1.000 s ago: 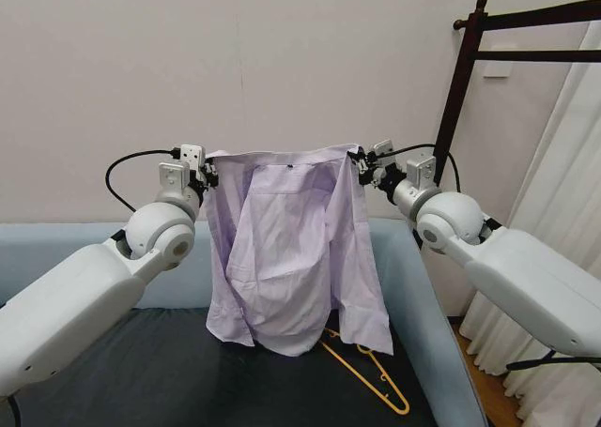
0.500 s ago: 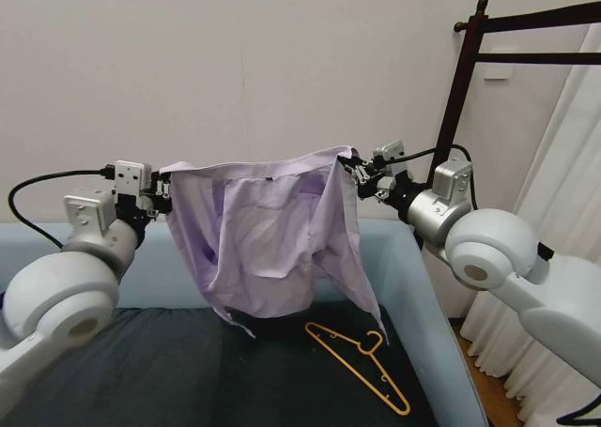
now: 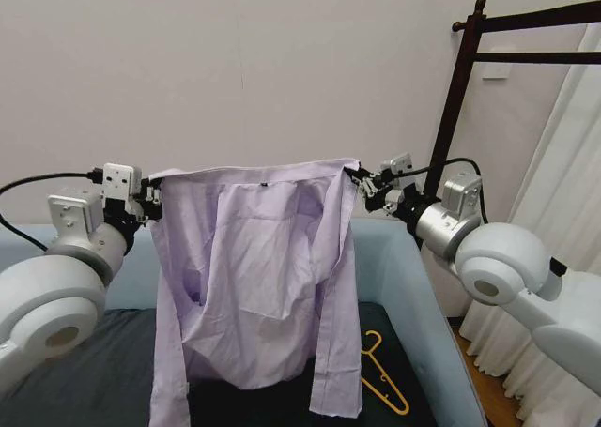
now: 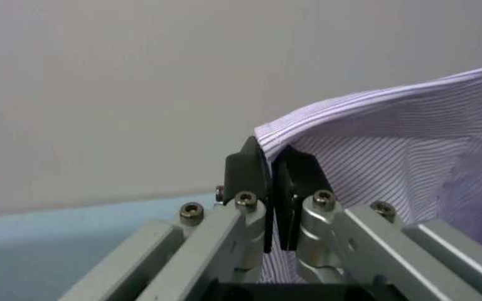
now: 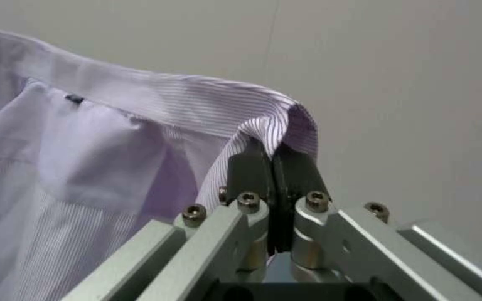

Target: Pick up the clothes from the sofa and hang them on the clothes hanger.

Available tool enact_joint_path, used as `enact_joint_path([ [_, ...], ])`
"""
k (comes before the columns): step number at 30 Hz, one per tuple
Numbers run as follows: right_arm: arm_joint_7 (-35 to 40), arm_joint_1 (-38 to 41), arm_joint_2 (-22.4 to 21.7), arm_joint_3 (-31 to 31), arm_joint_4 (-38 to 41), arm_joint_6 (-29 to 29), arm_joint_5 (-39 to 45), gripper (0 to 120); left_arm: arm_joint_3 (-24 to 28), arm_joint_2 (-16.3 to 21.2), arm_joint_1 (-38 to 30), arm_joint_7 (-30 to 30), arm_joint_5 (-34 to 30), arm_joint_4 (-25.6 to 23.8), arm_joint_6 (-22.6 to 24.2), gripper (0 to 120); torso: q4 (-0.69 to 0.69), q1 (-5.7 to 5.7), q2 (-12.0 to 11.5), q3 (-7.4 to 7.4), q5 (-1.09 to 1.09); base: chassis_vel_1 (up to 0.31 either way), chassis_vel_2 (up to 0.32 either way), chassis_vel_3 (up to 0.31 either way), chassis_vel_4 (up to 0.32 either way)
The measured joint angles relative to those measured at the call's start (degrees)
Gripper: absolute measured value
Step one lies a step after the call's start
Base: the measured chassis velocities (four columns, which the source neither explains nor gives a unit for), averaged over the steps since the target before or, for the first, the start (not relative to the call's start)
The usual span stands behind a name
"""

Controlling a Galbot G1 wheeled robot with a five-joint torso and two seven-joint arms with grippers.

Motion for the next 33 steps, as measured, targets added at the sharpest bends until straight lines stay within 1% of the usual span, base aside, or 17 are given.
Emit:
enact_joint_path([
  [1,0.0,0.0,0.0,0.0,0.0,0.0,0.0,0,0.0,0.0,0.0,0.0,0.0,0.0,0.0,0,0.0,0.0,0.0,0.0,0.0,0.0,0.0,0.0,0.0],
  [5,-0.25,-10.82,3.6,-0.21,-1.21,0.5,-5.35,0,2.23,-8.9,4.74,0.53,8.3,7.14,-0.54,0,-0.03,0.0,-0.01,0.0,-0.02,0.0,0.0,0.0,0.0],
  [6,-0.25,-10.82,3.6,-0.21,-1.21,0.5,-5.35,0,2.23,-8.9,4.74,0.53,8.3,7.14,-0.54,0,-0.03,0.0,-0.01,0.0,-0.02,0.0,0.0,0.0,0.0],
  [8,-0.81,-13.84,5.87,-1.82,-4.05,1.71,-7.95,0,3.77,-12.81,6.14,1.34,11.85,9.92,-1.46,0,-0.04,0.0,-0.01,0.0,0.01,0.0,0.0,0.0,0.0],
  [9,-0.92,-15.01,8.11,-3.25,-6.55,2.69,-9.27,0,4.96,-15.79,7.31,1.87,14.43,12.33,-2.16,0,-0.04,0.0,-0.01,0.0,0.02,0.0,0.0,0.0,0.0],
  [10,-1.11,-15.61,10.0,-4.4,-8.71,3.35,-10.2,0,5.51,-17.64,8.18,2.4,16.37,14.02,-2.71,0,-0.03,0.0,-0.01,0.01,0.01,0.0,0.0,0.0,0.0],
  [11,-1.11,-15.61,10.0,-4.4,-8.71,3.35,-10.2,0,5.51,-17.64,8.18,2.4,16.37,14.02,-2.71,0,-0.03,0.0,-0.01,0.01,0.01,0.0,0.0,0.0,0.0],
  [14,-2.35,-16.55,14.6,-6.5,-15.65,5.33,-13.82,0,7.05,-21.9,10.77,3.5,21.57,19.63,-4.63,0,0.0,0.0,-0.01,0.01,0.01,0.0,0.0,0.0,0.0],
  [15,-3.24,-16.9,16.61,-7.33,-19.78,6.47,-15.7,0,7.51,-23.93,11.78,4.04,24.35,22.8,-5.64,0,0.01,0.01,-0.01,0.01,0.01,0.0,0.0,0.0,0.0],
  [16,-3.57,-17.07,17.52,-7.65,-21.77,6.98,-16.48,0,7.75,-25.12,12.17,4.44,25.7,24.8,-6.36,0,0.02,0.0,-0.01,0.01,0.0,0.0,0.0,0.0,0.0],
  [17,-3.57,-17.07,17.52,-7.65,-21.77,6.98,-16.48,0,7.75,-25.12,12.17,4.44,25.7,24.8,-6.36,0,0.02,0.0,-0.01,0.01,0.0,0.0,0.0,0.0,0.0],
  [20,-5.67,-17.96,21.26,-8.08,-30.36,9.63,-19.66,0,8.25,-30.21,12.38,5.81,29.84,33.03,-9.67,0,-0.01,0.01,-0.01,0.01,0.0,0.0,0.0,0.0,0.0],
  [21,-5.67,-17.96,21.26,-8.08,-30.36,9.63,-19.66,0,8.25,-30.21,12.38,5.81,29.84,33.03,-9.67,0,-0.01,0.01,-0.01,0.01,0.0,0.0,0.0,0.0,0.0],
  [24,-7.01,-18.12,23.95,-8.03,-36.79,11.26,-22.11,0,8.36,-35.32,11.6,7.14,32.69,39.57,-12.35,0,-0.02,0.01,-0.01,0.01,0.01,0.0,0.0,0.0,0.0],
  [26,-7.22,-18.12,24.4,-8.03,-38.06,11.54,-22.53,0,8.36,-36.35,11.43,7.22,33.1,40.69,-12.68,0,-0.02,0.01,-0.01,0.01,0.01,0.0,0.0,0.0,0.0],
  [29,-7.96,-18.03,25.3,-8.09,-41.03,12.22,-23.85,0,8.42,-39.74,10.7,7.61,34.35,44.31,-13.37,0,-0.02,0.01,-0.01,0.0,0.01,0.0,0.0,0.0,0.0],
  [33,-8.66,-17.9,25.76,-7.91,-42.96,12.31,-24.15,0,8.59,-41.08,9.85,7.88,34.57,45.78,-13.51,0,-0.02,0.01,-0.01,0.0,0.01,0.0,0.0,0.0,0.0],
])
